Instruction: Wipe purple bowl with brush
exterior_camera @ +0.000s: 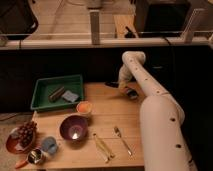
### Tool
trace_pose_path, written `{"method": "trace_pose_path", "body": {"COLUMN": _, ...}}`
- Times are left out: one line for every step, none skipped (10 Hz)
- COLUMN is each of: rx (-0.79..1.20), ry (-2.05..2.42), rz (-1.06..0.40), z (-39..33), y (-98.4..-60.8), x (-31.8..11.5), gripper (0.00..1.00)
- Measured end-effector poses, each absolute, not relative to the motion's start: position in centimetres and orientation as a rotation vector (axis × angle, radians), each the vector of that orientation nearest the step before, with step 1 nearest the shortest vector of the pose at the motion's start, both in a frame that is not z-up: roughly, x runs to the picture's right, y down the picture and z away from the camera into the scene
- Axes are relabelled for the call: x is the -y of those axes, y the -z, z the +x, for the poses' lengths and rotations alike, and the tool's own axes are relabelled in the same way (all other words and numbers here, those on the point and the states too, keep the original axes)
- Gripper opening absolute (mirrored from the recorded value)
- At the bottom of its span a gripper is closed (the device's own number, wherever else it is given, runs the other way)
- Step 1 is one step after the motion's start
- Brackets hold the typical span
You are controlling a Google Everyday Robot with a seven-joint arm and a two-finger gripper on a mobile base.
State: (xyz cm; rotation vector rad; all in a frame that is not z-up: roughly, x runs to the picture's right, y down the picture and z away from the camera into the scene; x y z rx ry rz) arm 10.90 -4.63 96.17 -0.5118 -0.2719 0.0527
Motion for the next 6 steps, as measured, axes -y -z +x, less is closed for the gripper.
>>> {"method": "trace_pose_path", "body": {"rx": 0.317, "ry": -0.056, "rz": -0.499, "z": 10.9, "y": -95.5, "x": 5.0, "gripper": 0.0}}
{"method": "trace_pose_path", "body": {"rx": 0.365, "ry": -0.044, "rz": -0.486, "z": 10.1, "y": -94.9, "x": 5.4, "gripper": 0.0}}
{"method": "trace_pose_path", "body": {"rx": 0.405, "ry": -0.03, "rz": -0.48, "z": 8.8, "y": -94.7, "x": 5.6, "gripper": 0.0}}
{"method": "trace_pose_path", "body": {"rx": 0.441, "ry": -0.012, "rz": -0.477, "z": 7.7, "y": -94.4, "x": 5.9, "gripper": 0.0}}
{"method": "trace_pose_path", "body": {"rx": 0.456, "ry": -0.004, "rz": -0.477, "z": 7.4, "y": -94.3, "x": 6.0, "gripper": 0.0}}
{"method": "trace_pose_path", "body": {"rx": 0.468, "ry": 0.001, "rz": -0.477, "z": 7.2, "y": -94.1, "x": 6.0, "gripper": 0.0}}
